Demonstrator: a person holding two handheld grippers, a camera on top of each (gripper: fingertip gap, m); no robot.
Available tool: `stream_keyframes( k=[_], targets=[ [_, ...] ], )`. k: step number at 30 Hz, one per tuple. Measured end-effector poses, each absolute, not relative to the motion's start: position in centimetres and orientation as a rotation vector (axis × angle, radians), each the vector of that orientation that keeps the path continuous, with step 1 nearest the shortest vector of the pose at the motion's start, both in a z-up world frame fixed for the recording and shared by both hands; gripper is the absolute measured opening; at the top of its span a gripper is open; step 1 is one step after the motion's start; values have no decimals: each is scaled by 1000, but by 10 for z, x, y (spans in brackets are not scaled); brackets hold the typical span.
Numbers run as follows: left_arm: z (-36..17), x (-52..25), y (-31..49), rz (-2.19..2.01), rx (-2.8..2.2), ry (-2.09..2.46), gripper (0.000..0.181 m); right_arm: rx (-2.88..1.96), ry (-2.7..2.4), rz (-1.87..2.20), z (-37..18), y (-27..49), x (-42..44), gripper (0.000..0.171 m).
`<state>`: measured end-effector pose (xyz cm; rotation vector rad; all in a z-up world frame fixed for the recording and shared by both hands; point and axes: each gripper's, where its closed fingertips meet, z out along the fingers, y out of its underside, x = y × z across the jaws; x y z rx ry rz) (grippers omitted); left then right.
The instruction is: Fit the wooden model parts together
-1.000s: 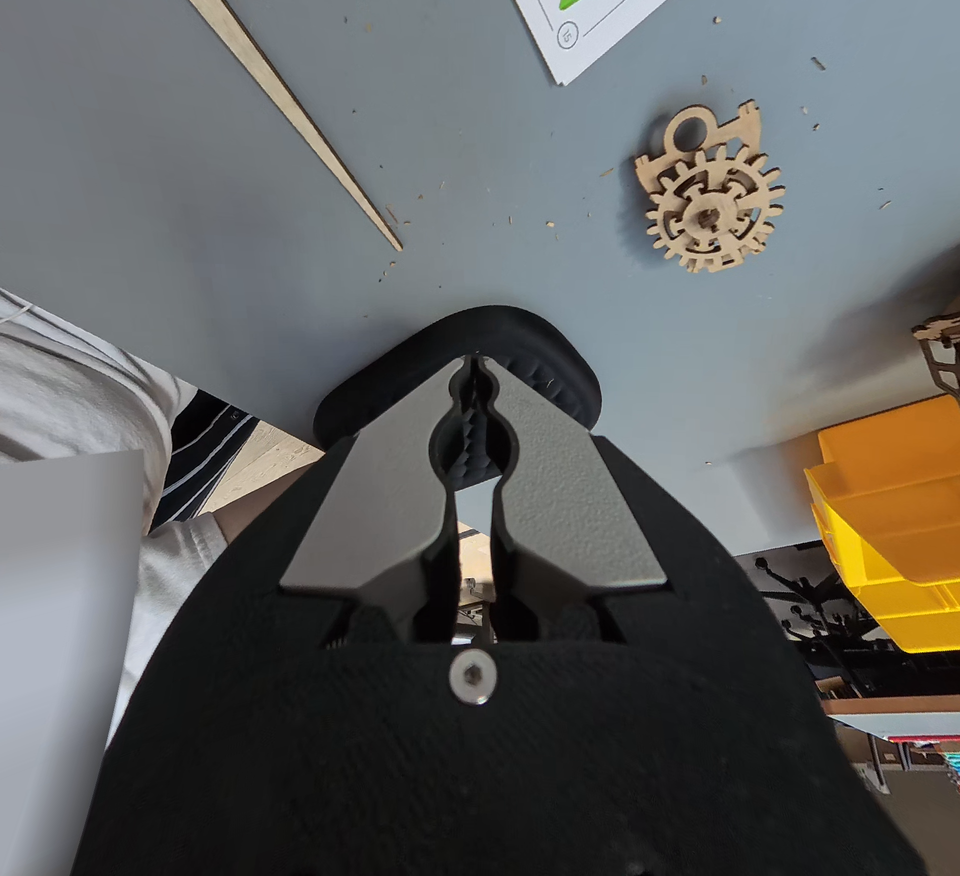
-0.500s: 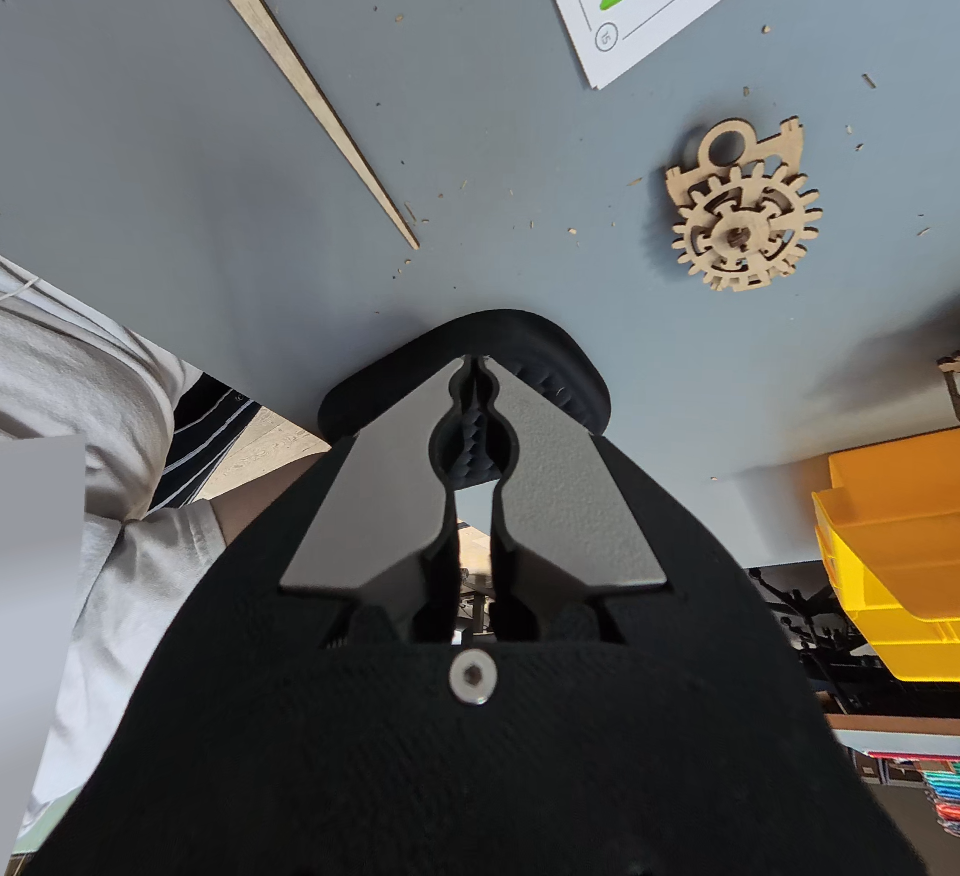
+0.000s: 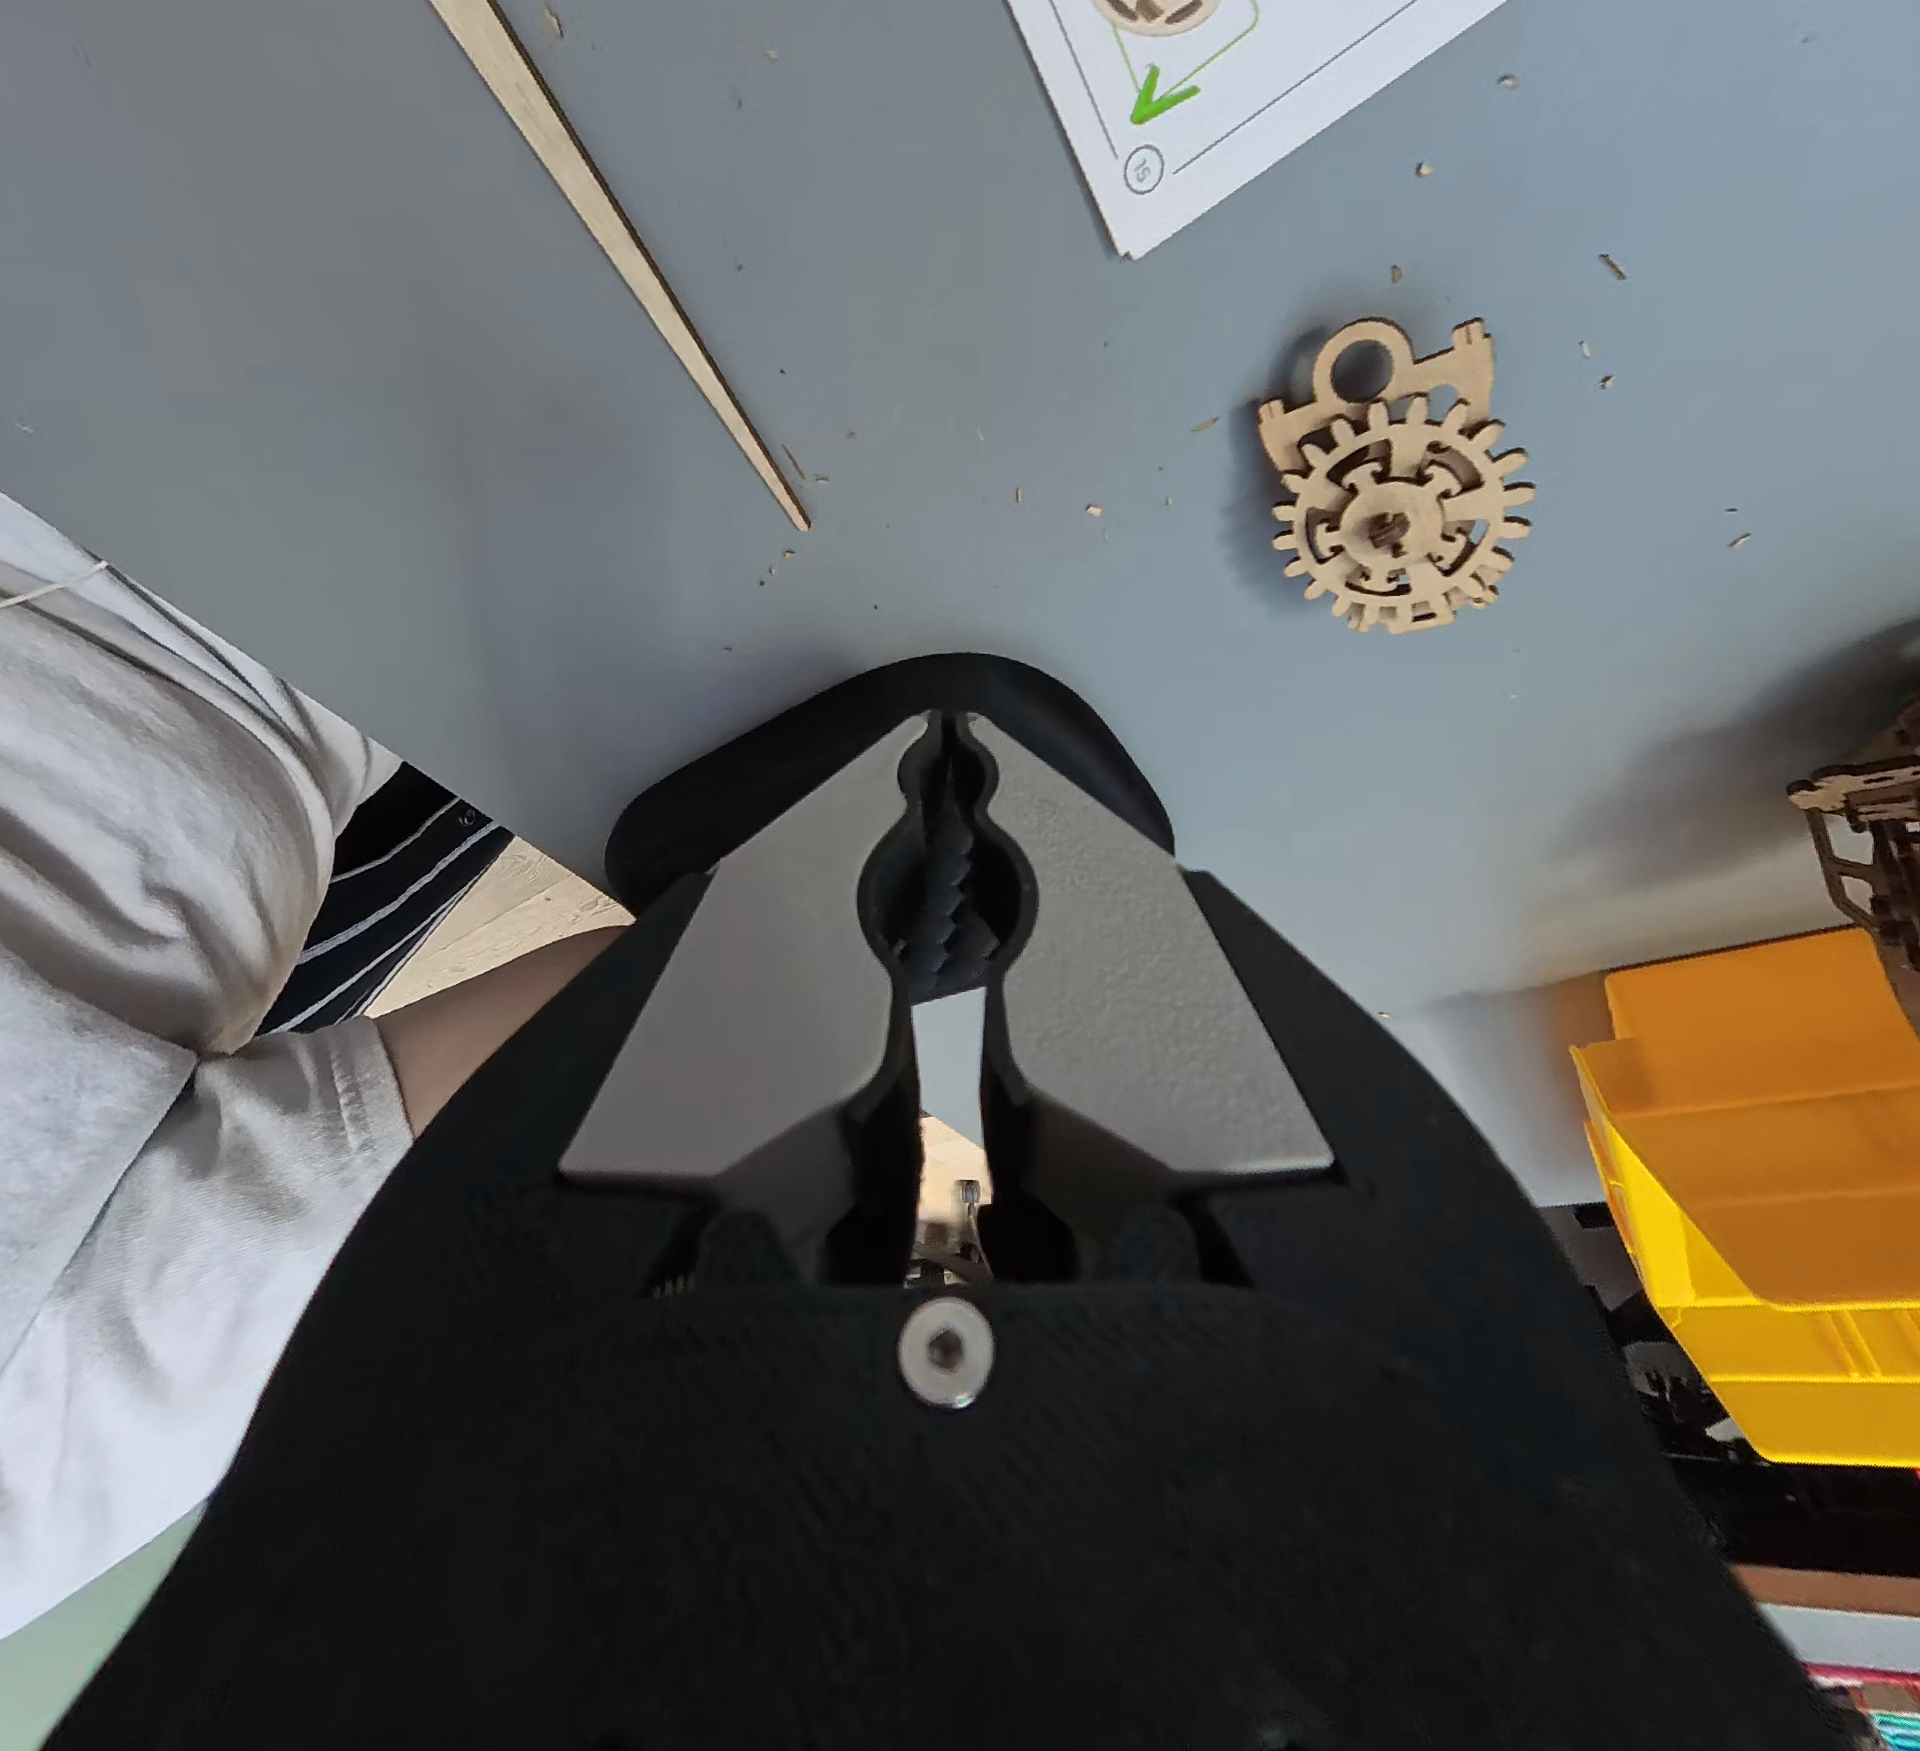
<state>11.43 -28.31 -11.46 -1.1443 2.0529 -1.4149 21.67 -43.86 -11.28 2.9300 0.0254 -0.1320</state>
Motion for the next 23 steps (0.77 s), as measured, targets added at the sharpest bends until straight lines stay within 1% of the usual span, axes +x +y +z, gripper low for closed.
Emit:
stream_keyframes(
  k=[3, 6, 10, 13, 16, 19, 20, 21, 23],
  targets=[
    [-114, 111, -289, -1514, -1156, 2041, 7, 2999, 160, -181, -109, -423, 216, 0],
    [-84, 100, -302, -1790, -1047, 1971, 7, 3170, 451, -272, -96, -386, 207, 0],
    [-68, 94, -303, -1913, -1050, 1925, 7, 3427, 865, -381, -58, -331, 176, 0],
    [-65, 90, -305, -1936, -1025, 1930, 7, 3594, 1194, -354, -26, -300, 157, 0],
    [-70, 88, -309, -1850, -957, 1985, 7, 3870, 1420, -332, 21, -273, 145, 1],
    [-89, 90, -307, -1591, -909, 2082, 8, 4174, 1565, -150, 66, -268, 147, 16],
    [-98, 92, -302, -1480, -919, 2109, 8, 4256, 1637, -109, 76, -271, 146, 29],
    [-107, 93, -299, -1384, -918, 2139, 8, 4283, 1740, -97, 77, -277, 144, 33],
    [-122, 93, -294, -1239, -922, 2195, 8, 4354, 1684, -20, 63, -286, 149, 21]
  ],
)
